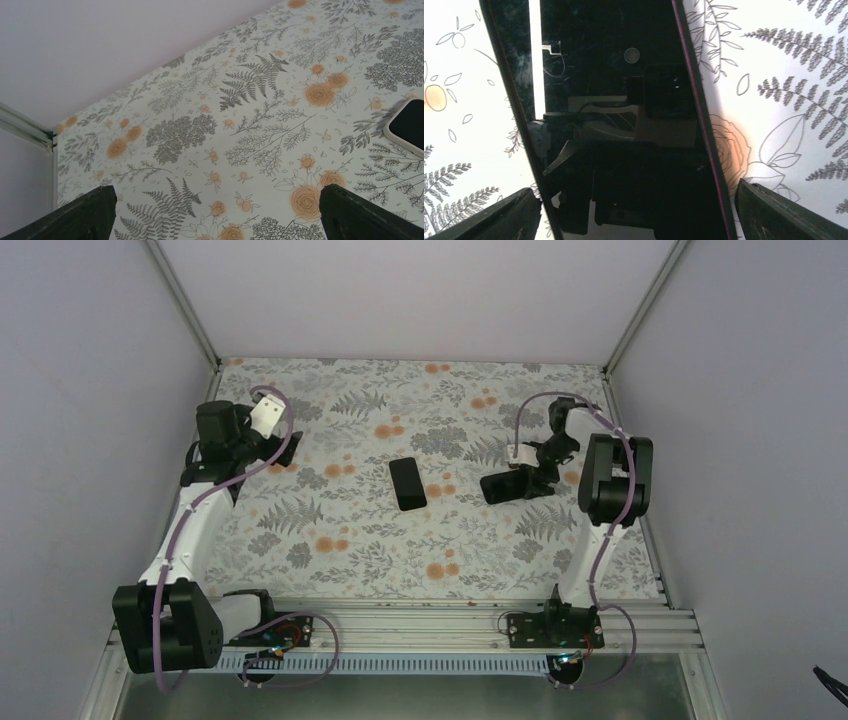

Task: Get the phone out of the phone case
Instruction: Pick up the phone at the center of the board.

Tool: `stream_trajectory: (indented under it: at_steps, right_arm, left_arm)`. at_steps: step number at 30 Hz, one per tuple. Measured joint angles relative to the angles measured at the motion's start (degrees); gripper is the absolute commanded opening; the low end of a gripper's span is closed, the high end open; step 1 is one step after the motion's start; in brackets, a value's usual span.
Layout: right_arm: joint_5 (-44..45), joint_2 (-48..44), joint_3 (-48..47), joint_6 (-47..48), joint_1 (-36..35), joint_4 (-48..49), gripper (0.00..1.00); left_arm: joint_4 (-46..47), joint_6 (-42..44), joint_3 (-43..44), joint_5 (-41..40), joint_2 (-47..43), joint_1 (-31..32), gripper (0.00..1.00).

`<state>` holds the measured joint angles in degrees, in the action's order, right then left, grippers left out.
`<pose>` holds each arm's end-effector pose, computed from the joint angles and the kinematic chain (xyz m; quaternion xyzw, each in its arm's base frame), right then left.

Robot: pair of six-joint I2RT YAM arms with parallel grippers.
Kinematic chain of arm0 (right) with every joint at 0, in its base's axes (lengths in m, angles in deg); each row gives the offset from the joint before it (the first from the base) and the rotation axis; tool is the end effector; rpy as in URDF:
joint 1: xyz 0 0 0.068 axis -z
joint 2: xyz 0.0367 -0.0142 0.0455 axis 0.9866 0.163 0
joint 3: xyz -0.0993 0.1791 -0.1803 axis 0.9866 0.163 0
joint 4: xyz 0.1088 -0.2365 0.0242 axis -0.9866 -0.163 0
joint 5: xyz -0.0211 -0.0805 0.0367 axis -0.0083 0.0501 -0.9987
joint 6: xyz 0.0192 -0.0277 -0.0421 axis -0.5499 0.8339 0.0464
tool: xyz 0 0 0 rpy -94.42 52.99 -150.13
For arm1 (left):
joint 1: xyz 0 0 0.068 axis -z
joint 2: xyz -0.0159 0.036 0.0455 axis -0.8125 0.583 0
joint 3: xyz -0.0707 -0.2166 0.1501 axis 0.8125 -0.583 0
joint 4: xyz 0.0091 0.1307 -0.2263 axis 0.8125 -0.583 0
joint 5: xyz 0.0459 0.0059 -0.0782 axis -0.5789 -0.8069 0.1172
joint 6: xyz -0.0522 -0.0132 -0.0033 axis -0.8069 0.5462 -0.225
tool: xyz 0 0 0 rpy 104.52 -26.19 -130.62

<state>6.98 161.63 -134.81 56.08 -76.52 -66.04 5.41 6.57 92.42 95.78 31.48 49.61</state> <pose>0.3701 -0.0162 0.1462 -0.6938 0.7031 0.1343 0.0792 0.2581 0.0098 0.2880 0.2423 0.8249 -0.0046 0.5106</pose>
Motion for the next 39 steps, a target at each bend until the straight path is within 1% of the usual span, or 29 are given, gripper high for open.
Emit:
stream_trajectory:
  at_steps: [3, 5, 7, 8, 12, 15, 19, 24, 29, 31, 35, 39]
  right_arm:
    - [0.2, -2.3, 3.7, 0.3, 0.1, 3.4, 0.95]
    - [0.6, -5.0, 8.2, 0.6, 0.1, 8.2, 0.94]
    - [1.2, -8.0, 12.3, 0.4, 0.1, 11.1, 0.92]
    - [1.7, -10.1, 15.1, 0.5, 0.1, 12.5, 0.87]
    - [2.7, -16.2, 22.7, 0.7, -0.1, 18.1, 0.75]
    - [3.0, -17.6, 24.3, 0.4, -0.3, 19.8, 0.66]
    - [2.7, -17.7, 24.4, -0.6, -0.3, 20.4, 0.63]
    - [1.1, -17.9, 24.4, -3.0, -0.3, 21.0, 0.62]
    - [-2.8, -18.9, 25.2, -5.5, -0.3, 21.4, 0.61]
    - [-4.9, -21.0, 25.7, -6.7, -0.6, 20.6, 0.60]
    - [-8.5, -29.4, 25.9, -10.9, -2.5, 20.9, 0.58]
    - [-10.9, -36.7, 25.9, -16.1, -6.0, 23.4, 0.59]
  left_arm:
    - [0.2, 0.0, -0.5, 0.1, 0.0, 0.0, 1.00]
    - [0.4, 0.0, -0.8, 0.0, 0.0, 0.0, 1.00]
    - [0.4, 0.2, -0.9, 0.0, 0.0, 0.1, 1.00]
    - [0.4, 0.4, -0.9, 0.0, 0.0, 0.3, 1.00]
    - [0.5, 1.2, -0.9, -0.3, 0.2, 1.9, 1.00]
    - [0.0, 1.7, -0.2, -1.0, 1.4, 4.6, 1.00]
    - [-1.2, 2.6, 2.9, -2.3, 3.8, 8.6, 1.00]
    - [-3.7, 3.3, 9.9, -2.1, 7.5, 13.7, 1.00]
    - [-8.9, 4.4, 19.4, 1.9, 13.4, 18.8, 1.00]
    - [-11.3, 4.4, 24.0, 4.5, 16.9, 21.2, 1.00]
    - [-16.0, 3.1, 33.1, 10.5, 25.5, 25.5, 1.00]
    - [-19.5, 1.1, 37.9, 15.6, 32.6, 28.9, 1.00]
